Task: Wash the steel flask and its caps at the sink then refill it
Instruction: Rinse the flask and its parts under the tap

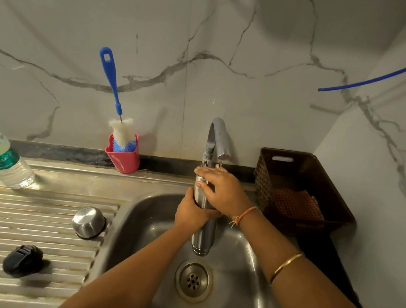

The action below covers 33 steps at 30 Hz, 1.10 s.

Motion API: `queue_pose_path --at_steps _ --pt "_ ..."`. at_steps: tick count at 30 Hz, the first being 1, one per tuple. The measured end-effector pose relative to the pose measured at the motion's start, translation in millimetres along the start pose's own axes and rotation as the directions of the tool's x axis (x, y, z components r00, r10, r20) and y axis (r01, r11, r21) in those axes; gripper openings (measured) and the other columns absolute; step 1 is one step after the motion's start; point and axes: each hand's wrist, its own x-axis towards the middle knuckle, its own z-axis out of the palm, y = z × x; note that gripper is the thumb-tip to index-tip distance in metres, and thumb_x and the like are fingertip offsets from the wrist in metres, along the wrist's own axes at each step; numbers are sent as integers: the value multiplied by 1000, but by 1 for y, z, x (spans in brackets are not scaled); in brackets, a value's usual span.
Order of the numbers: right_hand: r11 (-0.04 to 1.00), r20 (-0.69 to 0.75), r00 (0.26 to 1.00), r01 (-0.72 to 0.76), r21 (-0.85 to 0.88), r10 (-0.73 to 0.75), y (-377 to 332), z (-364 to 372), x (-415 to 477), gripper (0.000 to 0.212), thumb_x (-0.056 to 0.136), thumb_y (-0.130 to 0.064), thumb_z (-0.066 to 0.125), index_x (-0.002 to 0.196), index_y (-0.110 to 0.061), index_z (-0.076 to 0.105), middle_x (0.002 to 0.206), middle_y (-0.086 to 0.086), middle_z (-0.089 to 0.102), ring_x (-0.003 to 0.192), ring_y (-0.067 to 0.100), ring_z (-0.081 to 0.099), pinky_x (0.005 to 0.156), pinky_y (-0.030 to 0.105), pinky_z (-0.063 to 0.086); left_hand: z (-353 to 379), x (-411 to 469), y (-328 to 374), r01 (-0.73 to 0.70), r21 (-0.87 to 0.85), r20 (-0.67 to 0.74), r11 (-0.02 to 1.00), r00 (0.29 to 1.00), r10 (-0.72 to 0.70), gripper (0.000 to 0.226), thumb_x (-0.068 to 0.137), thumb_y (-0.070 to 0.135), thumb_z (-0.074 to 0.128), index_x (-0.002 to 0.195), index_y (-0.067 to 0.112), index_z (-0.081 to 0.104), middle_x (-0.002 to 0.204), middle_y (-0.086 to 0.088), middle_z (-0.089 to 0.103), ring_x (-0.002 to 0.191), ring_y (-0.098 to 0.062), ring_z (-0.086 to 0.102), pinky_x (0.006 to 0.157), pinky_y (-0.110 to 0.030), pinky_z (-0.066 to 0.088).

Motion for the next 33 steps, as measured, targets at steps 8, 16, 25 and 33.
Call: queue_pose_path --at_steps 8,16,25,33 --pt "1000 -221 975 15 21 -10 4 3 -11 33 88 -15 62 119 -6 63 120 10 64 116 22 58 106 42 40 -3 3 10 27 5 -3 1000 1000 -27 62 65 25 84 110 30 41 98 10 55 85 -7 54 69 -20 43" --pt "728 99 922 -359 584 375 1 -6 -8 47 93 -40 51 136 -23 42 131 1 51 117 17 53 91 26 46 -5 5 16 3 -42 -24 999 1000 -4 71 55 46 83 112 36 42 104 9 61 93 -12 60 85 -35 53" --pt "402 358 772 -596 695 525 13 43 -53 48 99 -46 18 134 -23 42 116 2 57 93 9 57 74 17 46 -28 11 22 130 -310 102 942 989 -103 78 64 31 85 128 23 42 117 0 59 104 -17 60 92 -40 52" --pt "311 189 859 -366 877 476 7 15 -20 42 98 -48 30 136 -36 45 132 -2 54 114 12 55 95 33 45 -19 6 13 36 -83 208 996 978 -18 62 69 40 81 120 29 47 114 3 63 102 -14 62 93 -38 52"
